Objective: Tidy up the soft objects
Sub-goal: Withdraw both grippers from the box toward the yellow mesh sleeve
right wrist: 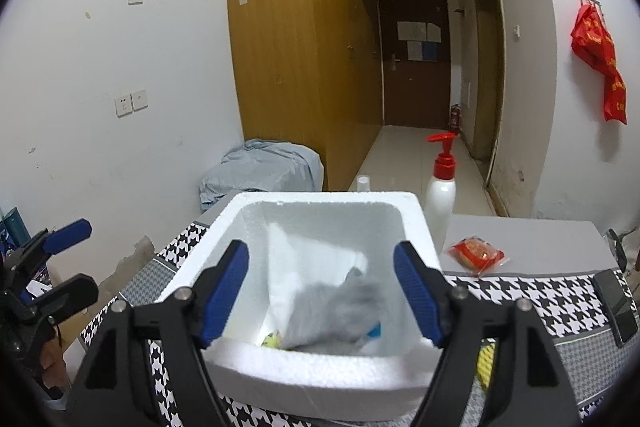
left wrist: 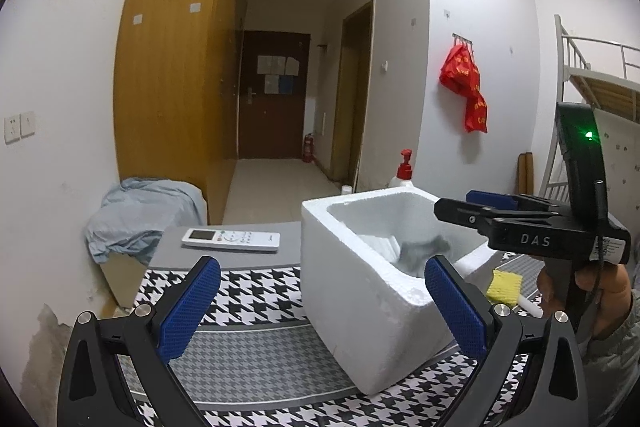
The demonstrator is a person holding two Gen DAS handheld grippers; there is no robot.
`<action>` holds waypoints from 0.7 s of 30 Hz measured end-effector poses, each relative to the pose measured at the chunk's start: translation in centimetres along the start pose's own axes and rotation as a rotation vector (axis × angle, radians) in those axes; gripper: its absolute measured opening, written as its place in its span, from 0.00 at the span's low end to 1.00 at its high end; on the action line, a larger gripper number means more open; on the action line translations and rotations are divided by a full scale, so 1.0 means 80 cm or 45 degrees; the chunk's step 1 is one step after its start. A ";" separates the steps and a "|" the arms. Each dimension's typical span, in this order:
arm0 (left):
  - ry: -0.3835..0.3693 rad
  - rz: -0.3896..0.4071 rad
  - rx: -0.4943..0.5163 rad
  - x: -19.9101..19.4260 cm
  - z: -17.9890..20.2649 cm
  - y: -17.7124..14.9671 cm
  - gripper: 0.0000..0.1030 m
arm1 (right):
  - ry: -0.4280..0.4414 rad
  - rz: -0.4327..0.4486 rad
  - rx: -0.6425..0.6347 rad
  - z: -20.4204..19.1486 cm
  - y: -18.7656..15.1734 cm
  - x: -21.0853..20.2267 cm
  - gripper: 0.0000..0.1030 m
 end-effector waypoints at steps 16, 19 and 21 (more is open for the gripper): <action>-0.036 0.011 0.036 -0.019 0.062 -0.015 0.99 | -0.071 0.077 0.042 0.034 -0.025 -0.072 1.00; -0.045 0.016 0.049 -0.022 0.077 -0.018 0.99 | -0.101 0.070 0.047 0.041 -0.033 -0.084 1.00; -0.052 0.016 0.056 -0.022 0.088 -0.020 0.99 | -0.115 0.069 0.057 0.045 -0.038 -0.092 1.00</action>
Point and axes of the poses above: each gripper's, at about its wrist camera, not at the fingertips, and x roughly the way its jaws point, z to its right, y to its top, the point moved 7 cm from there along x, roughly the way its jaws point, and after that the axes turned 15 degrees about -x, right-handed, at the moved point
